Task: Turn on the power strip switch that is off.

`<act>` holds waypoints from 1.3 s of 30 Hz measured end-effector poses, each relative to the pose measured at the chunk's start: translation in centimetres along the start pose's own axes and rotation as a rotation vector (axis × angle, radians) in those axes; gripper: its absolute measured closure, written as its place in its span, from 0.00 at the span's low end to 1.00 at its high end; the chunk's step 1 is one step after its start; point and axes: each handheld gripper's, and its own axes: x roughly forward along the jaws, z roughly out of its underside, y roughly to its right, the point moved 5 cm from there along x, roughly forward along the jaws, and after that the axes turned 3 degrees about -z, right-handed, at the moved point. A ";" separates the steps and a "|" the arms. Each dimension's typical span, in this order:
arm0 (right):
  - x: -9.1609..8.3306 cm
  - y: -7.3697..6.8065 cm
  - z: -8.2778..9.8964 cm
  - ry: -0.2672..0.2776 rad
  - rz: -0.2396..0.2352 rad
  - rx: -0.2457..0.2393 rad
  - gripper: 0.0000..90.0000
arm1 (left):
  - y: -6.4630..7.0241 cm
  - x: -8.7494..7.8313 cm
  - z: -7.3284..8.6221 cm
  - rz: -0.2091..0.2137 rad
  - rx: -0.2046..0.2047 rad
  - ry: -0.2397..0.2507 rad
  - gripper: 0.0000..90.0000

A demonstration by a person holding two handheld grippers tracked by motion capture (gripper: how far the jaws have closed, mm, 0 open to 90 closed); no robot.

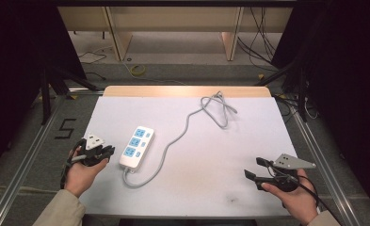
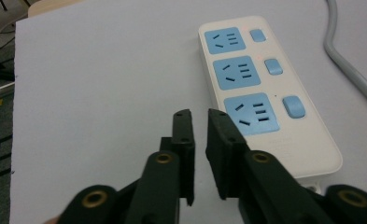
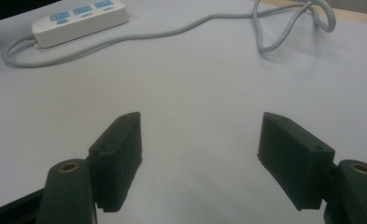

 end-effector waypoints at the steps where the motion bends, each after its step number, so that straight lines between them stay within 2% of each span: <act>1: 0.0 0.0 0.0 0.000 0.000 0.000 0.34 | 0.0 0.0 0.0 0.001 0.001 -0.007 0.97; 2: 0.0 0.0 0.0 -0.001 0.000 0.000 0.34 | 0.0 0.0 0.0 0.001 0.001 -0.007 0.99; 17: 0.1 0.0 0.1 -0.008 -0.004 0.001 0.34 | 0.2 0.2 -0.8 0.026 -0.006 -0.025 1.00; 39: 0.3 -0.1 0.0 -0.011 -0.009 0.000 0.34 | 0.9 0.5 -2.0 0.032 0.020 -0.059 1.00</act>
